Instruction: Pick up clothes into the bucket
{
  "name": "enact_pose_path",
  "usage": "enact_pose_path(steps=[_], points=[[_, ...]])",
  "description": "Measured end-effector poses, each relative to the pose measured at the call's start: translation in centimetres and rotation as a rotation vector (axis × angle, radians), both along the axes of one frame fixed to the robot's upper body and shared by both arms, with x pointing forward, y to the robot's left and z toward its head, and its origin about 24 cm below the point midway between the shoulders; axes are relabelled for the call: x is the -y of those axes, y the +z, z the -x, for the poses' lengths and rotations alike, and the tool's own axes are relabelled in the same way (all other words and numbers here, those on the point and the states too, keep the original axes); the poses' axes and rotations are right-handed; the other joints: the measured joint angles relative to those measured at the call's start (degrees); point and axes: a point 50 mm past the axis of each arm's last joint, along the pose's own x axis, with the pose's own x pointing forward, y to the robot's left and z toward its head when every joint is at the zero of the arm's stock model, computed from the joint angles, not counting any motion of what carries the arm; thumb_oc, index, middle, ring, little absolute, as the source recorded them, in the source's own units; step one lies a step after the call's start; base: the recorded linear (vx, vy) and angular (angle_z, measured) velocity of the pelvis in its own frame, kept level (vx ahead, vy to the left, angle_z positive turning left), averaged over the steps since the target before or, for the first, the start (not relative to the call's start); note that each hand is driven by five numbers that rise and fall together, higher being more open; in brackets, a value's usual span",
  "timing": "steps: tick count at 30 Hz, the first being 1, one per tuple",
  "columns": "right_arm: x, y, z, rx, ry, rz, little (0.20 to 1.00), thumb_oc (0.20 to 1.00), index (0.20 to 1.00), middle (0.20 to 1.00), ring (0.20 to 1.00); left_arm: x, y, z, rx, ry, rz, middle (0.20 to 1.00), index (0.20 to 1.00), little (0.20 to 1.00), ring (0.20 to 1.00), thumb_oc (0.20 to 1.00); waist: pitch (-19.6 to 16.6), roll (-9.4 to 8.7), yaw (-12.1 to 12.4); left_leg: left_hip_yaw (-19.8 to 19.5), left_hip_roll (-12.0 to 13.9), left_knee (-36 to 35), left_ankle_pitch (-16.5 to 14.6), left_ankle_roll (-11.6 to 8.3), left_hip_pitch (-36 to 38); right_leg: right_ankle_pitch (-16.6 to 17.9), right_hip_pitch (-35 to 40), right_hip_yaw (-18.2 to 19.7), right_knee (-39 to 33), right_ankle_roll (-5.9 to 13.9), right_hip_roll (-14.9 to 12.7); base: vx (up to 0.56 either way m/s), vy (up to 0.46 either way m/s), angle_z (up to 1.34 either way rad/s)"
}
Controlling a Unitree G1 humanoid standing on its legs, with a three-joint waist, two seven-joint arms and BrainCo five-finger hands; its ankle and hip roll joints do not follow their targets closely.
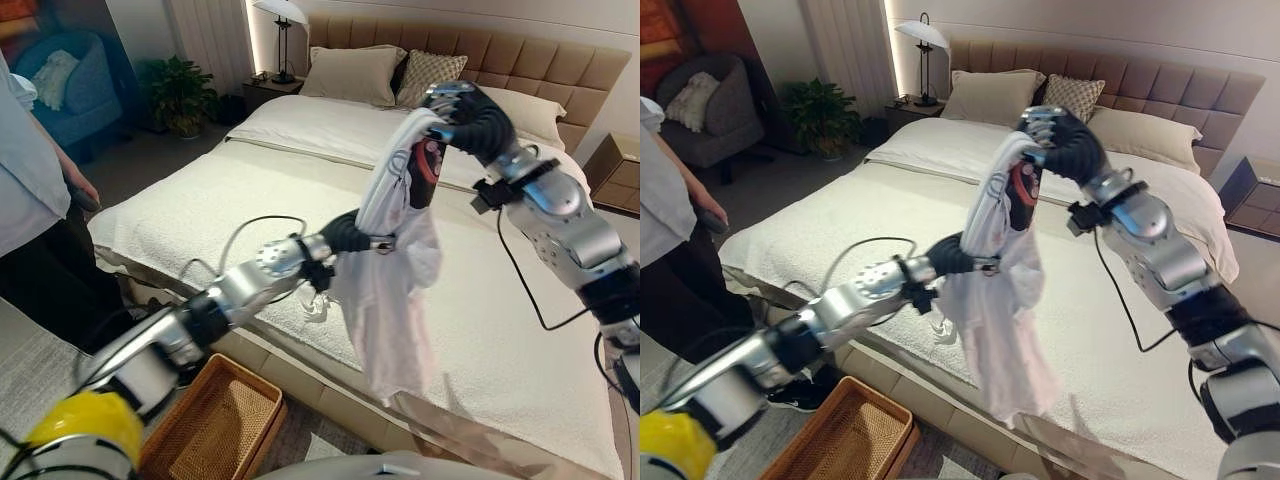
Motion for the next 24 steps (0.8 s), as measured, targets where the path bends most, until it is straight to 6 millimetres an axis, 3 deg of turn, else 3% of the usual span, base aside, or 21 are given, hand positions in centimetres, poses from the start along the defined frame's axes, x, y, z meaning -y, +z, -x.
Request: enact_pose_path(steps=[3,5,8,9,11,12,14,15,19,20,24], points=[[1.4,-3.6,1.6,-0.057,-0.053,-0.093,1.0,1.0,1.0,1.0,1.0,-4.6,0.7,2.0,0.004,0.127,0.155,0.2,0.2,0.2,0.2,0.2,0.0,0.22,0.8,-0.1,0.1,-0.3,-0.1,-0.08,0.0,-0.2,0.1,0.1,-0.3,-0.22,0.2,0.0,0.001,0.01],[3.7,-7.9,3.2,-0.169,-0.181,-0.204,1.0,1.0,1.0,1.0,1.0,-9.1,-0.3,3.2,-0.027,0.312,0.233,0.2,0.2,0.2,0.2,0.2,0.3,0.4,2.2,-0.1,0.1,-0.4,-0.1,-0.17,0.0,-0.5,0.2,-0.3,-0.3,-0.32,0.2,0.01,0.004,0.08],[6.7,-9.9,4.6,-0.217,-0.329,-0.246,1.0,1.0,1.0,1.0,1.0,-12.9,-1.1,4.4,-0.044,0.469,0.212,0.2,0.2,0.2,0.2,0.2,1.4,0.72,3.0,-0.3,-0.1,-0.5,-0.2,-0.18,-0.2,-0.7,0.1,-0.5,-0.3,-0.15,0.0,0.01,0.007,0.07],[7.9,-11.2,5.7,-0.229,-0.403,-0.29,1.0,1.0,1.0,1.0,1.0,-14.8,-1.0,5.7,-0.03,0.541,0.227,0.2,0.2,0.2,0.2,0.2,1.7,0.49,3.7,-0.3,-0.1,-0.7,-0.1,-0.19,-0.1,-0.7,0.1,-0.5,-0.4,-0.1,0.0,0.0,0.0,0.0],[9.2,-13.4,7.0,-0.293,-0.49,-0.311,1.0,1.0,1.0,1.0,1.0,-16.1,-0.9,6.3,-0.012,0.6,0.235,0.2,0.2,0.2,0.2,0.2,1.9,0.16,4.2,-0.4,-0.1,-0.7,-0.1,-0.19,-0.1,-0.7,0.2,-0.7,-0.5,-0.08,0.0,0.0,0.009,0.03],[9.5,-16.0,8.0,-0.39,-0.541,-0.322,1.0,1.0,1.0,1.0,1.0,-17.0,-0.5,6.6,0.009,0.641,0.239,0.2,0.2,0.2,0.2,0.2,2.6,0.25,4.7,-0.6,-0.2,-0.8,-0.1,-0.19,-0.2,-0.8,0.2,-0.9,-0.6,-0.04,-0.1,-0.01,0.018,0.06],[9.5,-18.2,9.2,-0.429,-0.587,-0.362,1.0,1.0,1.0,1.0,1.0,-18.2,0.1,7.8,0.056,0.689,0.272,0.2,0.2,0.2,0.2,0.2,3.0,-0.01,5.1,-0.7,-0.3,-0.8,-0.1,-0.19,-0.2,-1.0,0.3,-1.0,-0.5,0.23,-0.2,-0.01,0.019,0.05],[9.5,-21.2,11.2,-0.542,-0.647,-0.369,1.0,1.0,1.0,1.0,1.0,-18.8,0.6,8.3,0.097,0.728,0.304,0.2,0.2,0.2,0.2,0.2,3.3,-0.12,5.5,-0.9,-0.3,-0.8,-0.2,-0.2,-0.4,-1.2,0.2,-1.2,-0.4,0.25,-0.2,-0.02,0.018,0.11],[9.5,-28.6,16.8,-0.877,-0.784,-0.292,1.0,1.0,1.0,1.0,1.0,-20.5,1.1,9.6,0.174,0.822,0.257,0.2,0.2,0.2,0.2,0.2,4.8,0.6,5.5,-1.9,-0.6,-0.7,-0.2,-0.23,-1.4,-2.0,-0.4,-2.1,0.7,0.59,-0.8,-0.04,0.018,0.14],[9.4,-29.8,18.4,-0.954,-0.811,-0.275,1.0,1.0,1.0,1.0,1.0,-20.8,0.9,9.9,0.182,0.85,0.248,0.2,0.2,0.2,0.2,0.2,5.2,0.94,5.5,-2.0,-0.8,-0.5,-0.2,-0.24,-1.9,-2.2,-0.8,-2.1,1.1,0.82,-1.0,-0.07,0.02,0.03],[9.1,-32.1,20.3,-1.084,-0.847,-0.244,1.0,1.0,1.0,1.0,1.0,-20.7,-0.1,10.4,0.184,0.894,0.239,0.2,0.2,0.2,0.2,0.2,6.6,0.81,5.1,-2.3,-1.3,1.1,-0.3,-0.43,-4.3,-2.4,-3.2,-2.2,2.4,0.88,-1.3,-0.08,0.026,0.02]])
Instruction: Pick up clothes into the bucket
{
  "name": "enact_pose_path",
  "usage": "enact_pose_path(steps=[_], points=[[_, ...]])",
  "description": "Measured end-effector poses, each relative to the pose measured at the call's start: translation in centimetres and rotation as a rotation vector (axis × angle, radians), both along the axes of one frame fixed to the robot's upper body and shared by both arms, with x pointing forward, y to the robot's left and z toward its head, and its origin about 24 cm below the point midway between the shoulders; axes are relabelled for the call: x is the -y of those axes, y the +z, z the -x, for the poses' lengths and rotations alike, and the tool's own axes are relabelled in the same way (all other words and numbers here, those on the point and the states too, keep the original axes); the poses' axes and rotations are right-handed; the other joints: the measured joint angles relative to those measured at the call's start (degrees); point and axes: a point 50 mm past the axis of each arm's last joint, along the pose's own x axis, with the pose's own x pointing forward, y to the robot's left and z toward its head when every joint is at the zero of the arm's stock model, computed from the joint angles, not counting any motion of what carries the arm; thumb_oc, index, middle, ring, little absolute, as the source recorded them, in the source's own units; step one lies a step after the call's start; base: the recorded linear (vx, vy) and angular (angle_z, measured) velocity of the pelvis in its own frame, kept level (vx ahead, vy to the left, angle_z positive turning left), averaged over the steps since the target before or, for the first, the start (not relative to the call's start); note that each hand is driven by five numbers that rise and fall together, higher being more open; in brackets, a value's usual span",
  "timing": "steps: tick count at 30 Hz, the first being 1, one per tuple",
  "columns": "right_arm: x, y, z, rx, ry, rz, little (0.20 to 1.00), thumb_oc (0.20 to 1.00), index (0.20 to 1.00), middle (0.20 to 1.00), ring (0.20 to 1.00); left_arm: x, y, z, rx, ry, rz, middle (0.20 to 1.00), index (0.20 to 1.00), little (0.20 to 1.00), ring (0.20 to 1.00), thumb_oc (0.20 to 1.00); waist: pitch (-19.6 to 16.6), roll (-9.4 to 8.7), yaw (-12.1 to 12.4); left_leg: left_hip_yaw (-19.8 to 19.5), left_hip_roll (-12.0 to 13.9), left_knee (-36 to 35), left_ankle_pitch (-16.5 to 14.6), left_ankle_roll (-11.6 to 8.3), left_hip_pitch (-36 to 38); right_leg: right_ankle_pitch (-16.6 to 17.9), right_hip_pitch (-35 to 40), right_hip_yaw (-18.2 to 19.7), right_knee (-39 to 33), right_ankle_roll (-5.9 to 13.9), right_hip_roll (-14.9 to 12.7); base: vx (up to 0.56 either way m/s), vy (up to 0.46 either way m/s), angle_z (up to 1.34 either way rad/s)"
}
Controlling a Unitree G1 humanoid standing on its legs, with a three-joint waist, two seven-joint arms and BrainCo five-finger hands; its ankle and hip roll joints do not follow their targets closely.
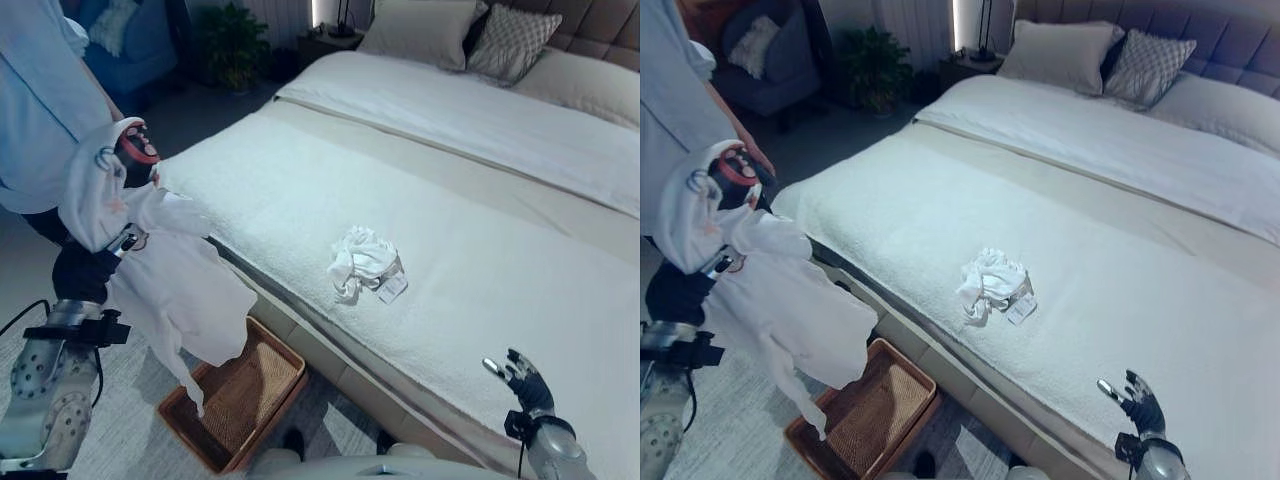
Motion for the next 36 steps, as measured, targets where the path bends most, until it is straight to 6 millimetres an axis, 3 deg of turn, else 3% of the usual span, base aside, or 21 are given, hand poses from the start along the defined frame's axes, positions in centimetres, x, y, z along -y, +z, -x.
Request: enact_pose_path(steps=[3,6,10,15,17,22,25,27,31,32,33,34,36], points=[[-0.6,-1.6,1.7,-0.093,-0.021,-0.008,1.0,1.0,1.0,1.0,1.0,0.1,-1.3,0.4,-0.038,0.058,-0.045,0.2,0.2,0.2,0.2,0.2,1.1,-0.69,0.1,-0.5,0.0,1.2,-0.1,-0.14,-2.3,-0.3,-2.1,-0.3,1.3,-0.16,0.2,-0.1,0.035,0.06],[-1.0,-2.2,1.9,-0.144,0.008,0.007,1.0,1.0,1.0,1.0,1.0,-0.4,-2.9,0.5,-0.092,0.143,-0.093,0.2,0.2,0.2,0.2,0.2,3.7,-0.91,0.2,-1.0,-0.1,3.1,-0.1,-0.19,-4.9,-0.9,-4.9,-0.7,4.0,-0.23,0.0,-0.11,0.036,0.1],[-1.2,-2.0,-0.1,-0.209,0.21,0.179,1.0,1.0,1.0,1.0,1.0,-2.2,-6.3,-0.7,-0.218,0.369,-0.321,0.2,0.2,0.2,0.2,0.2,7.8,-0.93,0.1,-1.6,-0.7,8.3,-0.9,-0.62,-10.5,-3.6,-11.6,-0.6,11.8,-0.55,-0.9,-0.12,0.057,0.08],[-1.7,-1.0,-2.8,-0.173,0.342,0.292,1.0,1.0,1.0,1.0,1.0,-1.8,-8.0,-3.2,-0.256,0.472,-0.448,0.2,0.2,0.2,0.2,0.2,14.6,-2.45,-0.1,-2.0,-1.9,15.6,-2.7,0.11,-18.1,-6.5,-20.8,0.3,22.3,-1.81,-2.3,-0.12,0.051,0.05],[-1.9,-0.5,-4.1,-0.141,0.389,0.343,1.0,1.0,1.0,1.0,1.0,-1.7,-8.3,-4.6,-0.254,0.507,-0.498,0.2,0.2,0.2,0.2,0.2,15.8,-2.77,0.2,-1.1,-2.0,20.4,-4.7,0.63,-22.5,-7.7,-24.9,1.5,25.7,-2.38,-2.4,-0.11,0.046,-0.19],[-3.4,1.5,-7.8,0.01,0.425,0.397,1.0,1.0,1.0,1.0,1.0,-1.9,-7.0,-7.6,-0.219,0.545,-0.681,0.2,0.2,0.2,0.2,0.2,20.9,-3.85,-1.6,-0.9,-2.0,28.1,-6.6,0.11,-30.9,-8.0,-32.8,3.0,31.5,-2.51,-1.9,-0.1,0.037,-0.11],[-4.1,1.9,-8.6,0.046,0.449,0.411,1.0,1.0,1.0,1.0,1.0,-2.0,-5.6,-9.0,-0.183,0.568,-0.719,0.2,0.2,0.2,0.2,0.2,21.3,-4.71,-2.1,-0.9,-1.9,31.7,-7.0,0.19,-34.9,-8.3,-36.7,3.4,34.6,-2.89,-1.8,-0.08,0.026,-0.03],[-4.3,3.2,-9.8,0.12,0.464,0.444,1.0,1.0,1.0,1.0,1.0,-2.6,-3.9,-9.5,-0.127,0.596,-0.769,0.2,0.2,0.2,0.2,0.2,21.3,-5.0,-2.8,-1.1,-1.8,34.7,-7.8,0.05,-40.1,-8.7,-41.8,3.6,37.1,-3.22,-1.8,-0.05,0.007,-0.02],[-4.4,4.7,-11.2,0.204,0.426,0.451,1.0,1.0,1.0,1.0,1.0,-3.2,-2.5,-10.3,-0.108,0.644,-0.776,0.2,0.2,0.2,0.2,0.2,21.4,-5.47,-3.7,-1.2,-2.0,37.7,-7.8,0.11,-47.4,-8.6,-49.0,4.0,39.9,-3.22,-1.6,-0.02,-0.008,-0.01],[-4.4,4.8,-11.2,0.214,0.418,0.449,1.0,1.0,1.0,1.0,1.0,-3.2,-2.3,-10.3,-0.099,0.648,-0.766,0.344,0.344,0.344,0.344,0.344,21.4,-5.53,-3.9,-1.8,-1.8,38.2,-8.0,-0.1,-48.4,-8.6,-49.9,4.0,40.2,-3.2,-1.5,0.05,-0.024,0.02],[-4.4,5.0,-11.4,0.23,0.403,0.45,1.0,1.0,1.0,1.0,1.0,-3.0,-2.0,-10.5,-0.083,0.649,-0.764,0.934,0.934,0.934,0.934,0.934,21.3,-5.66,-4.0,-2.1,-1.8,38.7,-7.9,0.04,-50.4,-8.6,-51.7,4.0,40.5,-3.16,-1.4,0.05,-0.023,0.03],[-4.4,5.2,-11.5,0.238,0.396,0.448,1.0,1.0,1.0,1.0,1.0,-3.2,-1.8,-10.7,-0.081,0.653,-0.769,1.0,1.0,1.0,1.0,1.0,21.3,-5.68,-4.0,-2.4,-1.8,39.0,-7.9,0.04,-51.3,-8.6,-52.5,4.0,40.6,-3.16,-1.3,0.0,0.0,0.0],[-4.5,5.4,-11.7,0.255,0.382,0.444,1.0,1.0,1.0,1.0,1.0,-3.4,-1.5,-10.9,-0.086,0.669,-0.773,1.0,1.0,1.0,1.0,1.0,21.4,-6.37,-4.7,-2.5,-1.6,39.3,-7.9,0.06,-52.7,-8.6,-53.8,4.0,40.7,-3.18,-0.8,0.0,0.0,0.0]])
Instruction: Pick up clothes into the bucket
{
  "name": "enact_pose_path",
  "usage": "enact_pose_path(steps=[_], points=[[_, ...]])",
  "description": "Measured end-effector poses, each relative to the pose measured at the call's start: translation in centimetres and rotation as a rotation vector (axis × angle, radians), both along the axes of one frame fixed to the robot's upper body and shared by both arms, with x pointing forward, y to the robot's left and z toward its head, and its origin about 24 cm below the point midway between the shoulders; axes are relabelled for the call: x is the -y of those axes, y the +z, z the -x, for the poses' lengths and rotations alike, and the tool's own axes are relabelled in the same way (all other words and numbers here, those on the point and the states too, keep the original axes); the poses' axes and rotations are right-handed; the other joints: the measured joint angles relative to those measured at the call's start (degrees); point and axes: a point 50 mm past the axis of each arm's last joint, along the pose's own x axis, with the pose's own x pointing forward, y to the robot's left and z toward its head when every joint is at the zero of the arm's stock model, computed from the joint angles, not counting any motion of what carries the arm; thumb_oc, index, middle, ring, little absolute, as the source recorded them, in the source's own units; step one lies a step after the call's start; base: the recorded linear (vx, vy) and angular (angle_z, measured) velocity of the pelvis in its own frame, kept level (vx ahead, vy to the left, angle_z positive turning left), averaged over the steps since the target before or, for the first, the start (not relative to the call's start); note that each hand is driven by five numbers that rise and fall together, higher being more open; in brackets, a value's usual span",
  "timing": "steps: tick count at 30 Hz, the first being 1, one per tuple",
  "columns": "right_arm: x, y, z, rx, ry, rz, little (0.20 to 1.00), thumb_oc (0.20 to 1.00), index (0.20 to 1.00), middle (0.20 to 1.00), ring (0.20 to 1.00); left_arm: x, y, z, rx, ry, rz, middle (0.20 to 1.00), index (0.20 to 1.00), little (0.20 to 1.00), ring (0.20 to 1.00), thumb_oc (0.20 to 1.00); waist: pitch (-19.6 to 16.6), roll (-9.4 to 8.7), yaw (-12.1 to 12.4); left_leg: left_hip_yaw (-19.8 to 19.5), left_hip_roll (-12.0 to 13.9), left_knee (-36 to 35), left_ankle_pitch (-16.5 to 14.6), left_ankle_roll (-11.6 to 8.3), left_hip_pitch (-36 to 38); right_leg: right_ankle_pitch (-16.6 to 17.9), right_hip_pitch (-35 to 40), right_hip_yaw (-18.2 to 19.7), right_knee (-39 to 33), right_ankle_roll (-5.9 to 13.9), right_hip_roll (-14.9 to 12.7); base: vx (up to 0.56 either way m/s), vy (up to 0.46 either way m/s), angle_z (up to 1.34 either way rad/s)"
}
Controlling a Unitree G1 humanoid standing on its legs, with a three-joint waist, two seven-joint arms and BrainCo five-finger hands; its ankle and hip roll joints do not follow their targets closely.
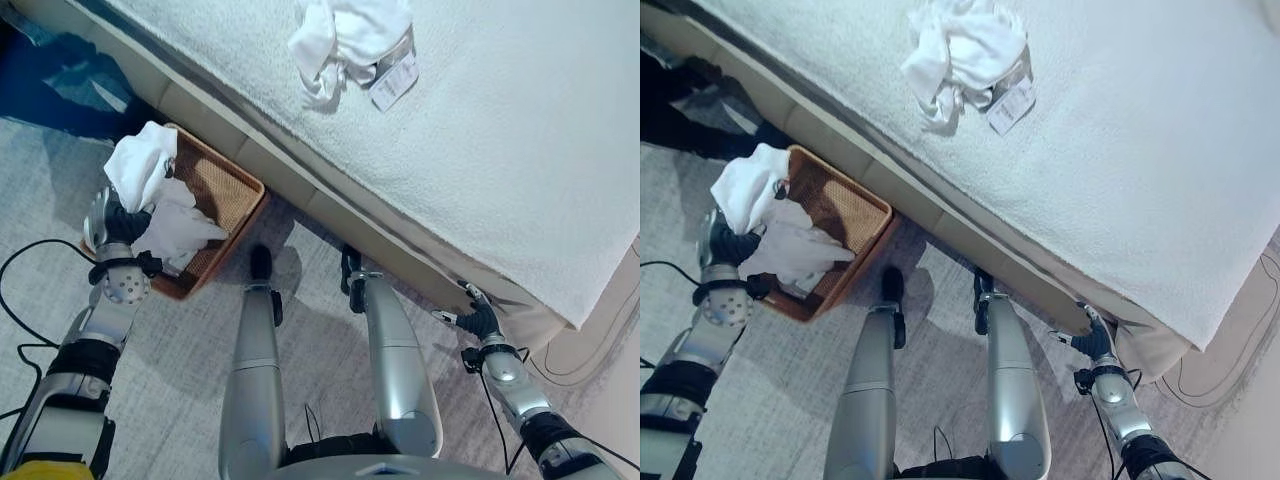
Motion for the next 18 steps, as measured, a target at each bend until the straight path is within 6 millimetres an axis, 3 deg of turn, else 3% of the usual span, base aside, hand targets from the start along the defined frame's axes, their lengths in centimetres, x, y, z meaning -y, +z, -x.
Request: enact_pose_path(steps=[4,8,15,18], points=[[-0.5,2.4,-1.2,0.143,-0.012,-0.028,1.0,1.0,1.0,1.0,1.0,-0.7,1.3,-0.3,0.022,0.038,-0.028,1.0,1.0,1.0,1.0,1.0,-0.1,-0.46,-0.2,0.0,0.3,0.5,0.0,0.05,-3.6,0.0,-3.5,-0.1,0.1,0.01,0.2,0.0,0.002,-0.03],[-1.3,5.0,-2.2,0.282,-0.003,-0.059,1.0,1.0,1.0,1.0,1.0,-1.8,0.4,-0.1,-0.018,0.115,-0.018,1.0,1.0,1.0,1.0,1.0,-0.1,-0.48,-0.9,0.1,0.4,1.4,-0.2,-0.3,-4.5,0.0,-4.3,-0.1,1.0,-0.02,0.1,0.0,0.0,0.0],[-3.3,13.1,-3.2,0.659,0.125,-0.036,1.0,1.0,1.0,1.0,1.0,-2.6,-1.5,0.9,-0.094,0.167,-0.023,1.0,1.0,1.0,1.0,1.0,-0.1,-0.48,-1.5,0.6,0.4,0.4,-0.3,-0.36,-3.2,0.1,-3.4,0.0,0.5,-0.43,0.2,-0.01,-0.001,0.0],[-3.6,16.0,-3.5,0.801,0.133,-0.014,1.0,1.0,1.0,1.0,1.0,-2.0,-4.3,2.0,-0.156,0.177,0.031,1.0,1.0,1.0,1.0,1.0,-0.2,-0.54,-1.2,1.2,0.6,-1.8,-0.3,-0.27,-0.4,0.0,-1.2,0.2,-0.8,-0.67,0.2,0.01,-0.002,-0.02]])
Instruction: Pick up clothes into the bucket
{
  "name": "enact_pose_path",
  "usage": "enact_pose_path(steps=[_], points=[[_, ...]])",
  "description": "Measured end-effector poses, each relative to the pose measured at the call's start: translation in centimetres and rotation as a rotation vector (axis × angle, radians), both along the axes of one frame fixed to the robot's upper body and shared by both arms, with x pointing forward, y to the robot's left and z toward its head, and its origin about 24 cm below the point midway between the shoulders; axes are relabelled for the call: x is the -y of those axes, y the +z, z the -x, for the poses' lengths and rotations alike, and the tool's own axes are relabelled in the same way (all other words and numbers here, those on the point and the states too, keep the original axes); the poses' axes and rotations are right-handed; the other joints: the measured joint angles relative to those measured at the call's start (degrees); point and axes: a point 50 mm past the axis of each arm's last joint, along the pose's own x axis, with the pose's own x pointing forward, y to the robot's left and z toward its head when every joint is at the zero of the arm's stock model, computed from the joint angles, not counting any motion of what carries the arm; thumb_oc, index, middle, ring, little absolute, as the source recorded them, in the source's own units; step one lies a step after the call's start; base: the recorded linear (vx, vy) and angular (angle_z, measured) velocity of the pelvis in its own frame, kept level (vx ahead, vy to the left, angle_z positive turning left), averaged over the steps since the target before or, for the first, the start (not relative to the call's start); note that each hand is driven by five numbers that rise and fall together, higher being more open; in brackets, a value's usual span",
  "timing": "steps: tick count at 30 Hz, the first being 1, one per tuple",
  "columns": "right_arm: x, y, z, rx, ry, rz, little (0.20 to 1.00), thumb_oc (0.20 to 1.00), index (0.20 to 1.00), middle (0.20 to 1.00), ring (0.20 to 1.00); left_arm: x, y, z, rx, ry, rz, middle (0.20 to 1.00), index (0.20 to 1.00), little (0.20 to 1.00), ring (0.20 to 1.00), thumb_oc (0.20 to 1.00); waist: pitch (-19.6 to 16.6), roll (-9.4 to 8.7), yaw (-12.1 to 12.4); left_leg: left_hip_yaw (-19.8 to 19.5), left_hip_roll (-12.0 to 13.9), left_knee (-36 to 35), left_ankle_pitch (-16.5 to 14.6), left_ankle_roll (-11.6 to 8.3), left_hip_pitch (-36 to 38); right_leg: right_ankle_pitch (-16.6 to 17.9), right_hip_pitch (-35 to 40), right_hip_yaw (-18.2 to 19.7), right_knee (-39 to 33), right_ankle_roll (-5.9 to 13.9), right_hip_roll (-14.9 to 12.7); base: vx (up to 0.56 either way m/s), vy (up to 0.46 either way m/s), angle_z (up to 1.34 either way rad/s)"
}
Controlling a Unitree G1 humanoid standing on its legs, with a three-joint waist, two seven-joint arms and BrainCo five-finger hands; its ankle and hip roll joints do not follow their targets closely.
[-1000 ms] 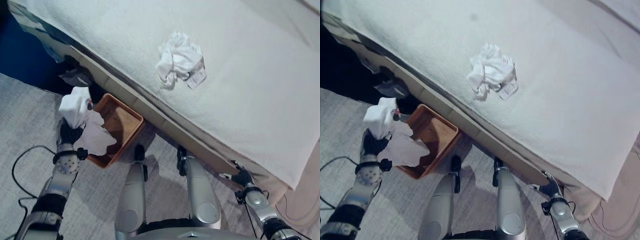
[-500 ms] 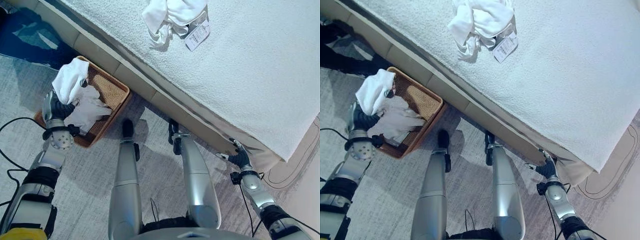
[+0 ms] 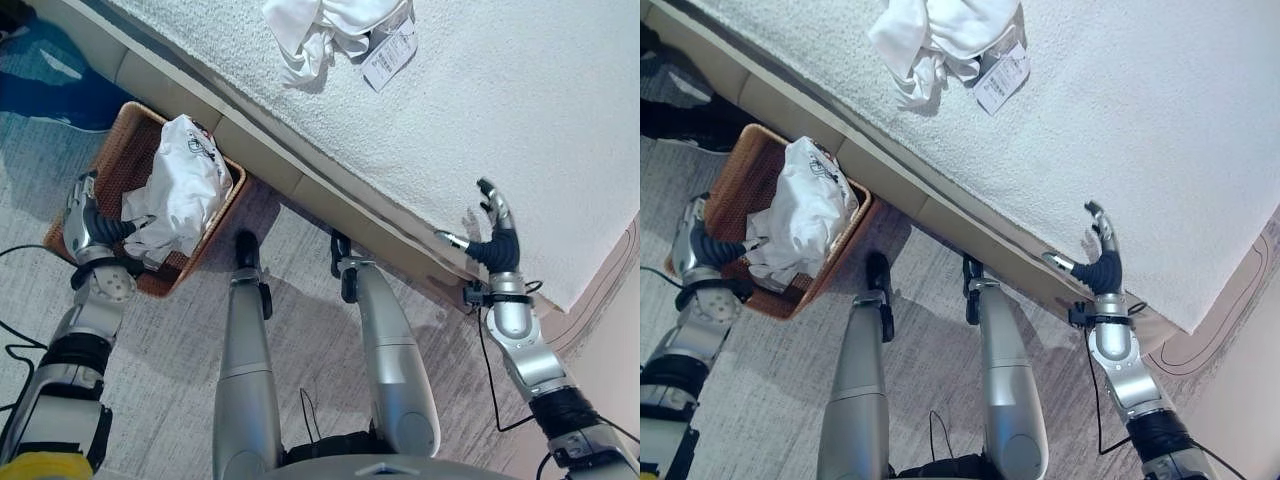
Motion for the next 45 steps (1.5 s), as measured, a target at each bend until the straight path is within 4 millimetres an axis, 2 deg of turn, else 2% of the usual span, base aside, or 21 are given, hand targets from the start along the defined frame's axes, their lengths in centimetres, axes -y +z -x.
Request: enact_pose_path(steps=[2,4,6,7,10,11,12,13,14,15,17,18,19,21,23,27,30,34,37,44,45], points=[[0.1,0.8,0.1,0.038,-0.01,0.008,1.0,1.0,1.0,1.0,1.0,0.7,-1.3,0.3,-0.023,-0.006,0.033,1.0,1.0,1.0,1.0,1.0,-0.2,0.02,0.9,0.3,-0.2,-1.0,0.6,0.04,1.1,0.3,0.6,-0.1,-0.3,0.04,-0.1,-0.03,-0.003,0.01],[0.0,1.7,-0.8,0.069,-0.021,0.008,1.0,1.0,1.0,1.0,1.0,1.4,-2.4,0.7,-0.023,-0.004,0.079,1.0,1.0,1.0,1.0,1.0,-0.2,0.08,1.5,0.3,-0.1,-2.2,0.1,-0.15,1.9,-0.4,1.3,-0.1,-1.0,0.05,-0.1,0.02,-0.018,0.02],[0.1,2.8,-2.2,0.097,-0.05,0.016,1.0,1.0,1.0,1.0,1.0,3.0,-4.0,0.9,-0.035,-0.031,0.162,1.0,1.0,1.0,1.0,1.0,-0.2,0.17,2.8,0.2,-0.5,-3.9,1.9,-0.33,4.0,0.1,2.9,-0.2,-1.0,0.14,-0.8,-0.02,-0.028,0.13],[0.1,3.8,-3.7,0.103,-0.077,0.024,1.0,1.0,1.0,1.0,1.0,4.5,-4.7,0.8,-0.003,-0.059,0.259,1.0,1.0,1.0,1.0,1.0,-0.2,0.25,3.2,0.3,-0.8,-6.1,2.3,-0.41,5.5,0.1,3.8,-0.1,-2.3,0.13,-1.0,0.01,-0.026,0.13],[-0.2,7.8,-6.4,0.176,-0.103,0.042,1.0,1.0,1.0,1.0,1.0,6.9,-5.8,0.5,0.052,-0.119,0.486,1.0,1.0,1.0,1.0,1.0,-0.1,0.71,6.1,-0.1,-1.2,-9.2,3.6,-0.3,6.9,-0.1,4.4,-0.6,-3.0,-0.03,-1.6,0.02,-0.064,0.13],[-0.2,8.5,-6.9,0.182,-0.111,0.057,1.0,1.0,1.0,1.0,1.0,8.0,-6.3,0.4,0.047,-0.144,0.542,1.0,1.0,1.0,1.0,1.0,-0.1,0.82,6.7,-0.5,-1.3,-9.9,4.1,-0.61,7.3,-0.1,4.8,-1.1,-3.0,-0.07,-1.8,0.02,-0.127,0.31],[0.3,9.6,-8.3,0.157,-0.148,0.111,1.0,1.0,1.0,1.0,1.0,9.4,-6.6,0.2,0.038,-0.206,0.612,1.0,1.0,1.0,1.0,1.0,-0.1,1.54,7.2,-1.5,-1.7,-11.6,5.3,-1.12,8.3,-0.1,5.8,-1.9,-3.7,-0.1,-2.1,0.02,-0.106,0.45],[0.8,11.6,-9.6,0.155,-0.194,0.141,1.0,1.0,1.0,1.0,1.0,11.8,-7.0,0.2,0.006,-0.324,0.654,1.0,1.0,1.0,1.0,1.0,-0.1,2.33,8.2,-2.7,-2.1,-13.9,6.5,-1.08,9.1,-0.2,6.6,-3.1,-4.0,-0.13,-2.7,0.02,-0.106,0.51],[1.3,12.4,-10.0,0.146,-0.223,0.145,1.0,1.0,1.0,1.0,1.0,12.9,-7.0,0.2,-0.004,-0.386,0.667,1.0,1.0,1.0,1.0,1.0,-0.2,2.44,8.1,-2.9,-2.3,-14.8,7.2,-1.33,9.5,-0.2,6.6,-3.3,-4.3,-0.22,-3.1,0.02,-0.129,0.42],[1.5,14.3,-10.5,0.175,-0.243,0.131,1.0,1.0,1.0,1.0,1.0,14.6,-7.1,0.4,-0.02,-0.467,0.692,1.0,1.0,1.0,1.0,1.0,-0.2,2.77,9.4,-3.4,-2.4,-15.8,7.7,-1.28,9.7,-0.4,6.6,-3.8,-4.2,-0.45,-3.5,0.01,-0.091,0.26],[1.7,16.2,-11.4,0.164,-0.28,0.176,1.0,1.0,1.0,1.0,1.0,16.2,-7.5,0.6,-0.009,-0.497,0.777,1.0,1.0,1.0,1.0,1.0,-0.2,3.5,11.0,-4.6,-2.9,-17.1,8.8,-1.81,10.1,-0.6,6.8,-4.9,-3.8,-0.52,-3.9,0.02,-0.12,0.3],[2.5,18.2,-11.5,0.17,-0.323,0.197,1.0,1.0,1.0,1.0,1.0,17.6,-7.6,0.7,0.004,-0.524,0.844,1.0,1.0,1.0,1.0,1.0,-0.2,4.3,12.2,-5.4,-3.1,-18.6,9.8,-1.78,10.4,-1.0,6.8,-5.7,-3.5,-0.66,-4.5,0.09,-0.242,0.5],[2.9,19.8,-11.6,0.171,-0.349,0.227,1.0,1.0,1.0,1.0,1.0,18.5,-7.7,1.0,0.0,-0.55,0.879,1.0,1.0,1.0,1.0,1.0,-0.2,4.75,12.5,-6.5,-3.5,-19.6,10.6,-2.03,10.5,-1.3,6.7,-6.6,-3.2,-0.79,-5.2,0.09,-0.195,0.49],[3.7,21.7,-11.4,0.179,-0.391,0.268,1.0,1.0,1.0,1.0,1.0,19.3,-8.0,1.5,-0.035,-0.599,0.869,1.0,1.0,1.0,1.0,1.0,-0.2,5.14,13.8,-7.8,-4.0,-21.0,11.3,-2.36,10.6,-2.6,6.6,-7.6,-1.9,-0.98,-6.1,0.05,-0.092,0.43],[4.6,22.5,-11.3,0.164,-0.428,0.277,1.0,1.0,1.0,1.0,1.0,19.3,-8.6,2.1,-0.097,-0.64,0.833,1.0,1.0,1.0,1.0,1.0,-0.2,5.37,14.9,-8.6,-4.6,-21.7,11.8,-2.14,10.9,-3.5,6.4,-8.2,-0.9,-1.41,-7.1,0.04,-0.026,0.35],[4.3,23.7,-11.6,0.129,-0.448,0.364,1.0,1.0,1.0,1.0,1.0,18.2,-10.5,3.5,-0.233,-0.661,0.728,1.0,1.0,1.0,1.0,1.0,-0.4,7.25,15.8,-8.8,-5.2,-21.9,12.0,-2.0,9.2,-3.9,4.5,-8.2,-0.1,-1.28,-7.6,0.02,-0.026,0.08],[4.8,22.6,-12.2,0.024,-0.464,0.461,1.0,1.0,1.0,1.0,1.0,17.2,-11.6,3.9,-0.283,-0.614,0.693,1.0,1.0,1.0,1.0,1.0,-0.3,8.63,15.7,-9.0,-5.7,-21.9,12.4,-2.46,6.7,-3.9,1.8,-8.2,0.5,-1.27,-8.1,0.02,-0.035,0.05],[7.1,20.9,-12.3,-0.181,-0.527,0.623,1.0,1.0,1.0,1.0,1.0,17.0,-12.6,4.2,-0.23,-0.467,0.864,1.0,1.0,1.0,1.0,1.0,-0.3,9.64,16.6,-9.2,-5.8,-21.9,12.9,-2.71,2.9,-3.8,-2.4,-8.1,1.2,-1.27,-8.3,0.0,-0.008,0.0],[7.4,22.5,-11.9,-0.176,-0.525,0.608,1.0,1.0,1.0,1.0,1.0,17.7,-12.0,3.9,-0.221,-0.516,0.888,1.0,1.0,1.0,1.0,1.0,-0.3,10.08,17.0,-9.2,-5.7,-22.4,13.5,-2.87,1.8,-3.8,-3.9,-8.0,1.6,-1.28,-8.3,0.01,0.022,0.0],[7.8,23.3,-11.4,-0.153,-0.501,0.559,1.0,1.0,1.0,1.0,1.0,20.1,-9.4,2.3,-0.167,-0.666,0.876,1.0,1.0,1.0,1.0,1.0,-0.4,10.25,17.0,-9.0,-5.6,-23.4,13.8,-2.5,1.1,-3.8,-5.5,-7.6,1.7,-1.37,-8.4,0.0,0.033,-0.01],[7.9,23.4,-11.4,-0.156,-0.497,0.562,0.931,0.931,0.931,0.931,0.931,20.3,-9.2,2.1,-0.163,-0.676,0.873,1.0,1.0,1.0,1.0,1.0,-0.4,10.25,16.9,-8.8,-5.6,-23.4,13.9,-2.43,1.1,-3.6,-5.6,-7.5,1.6,-1.45,-8.4,-0.02,0.05,-0.04]])
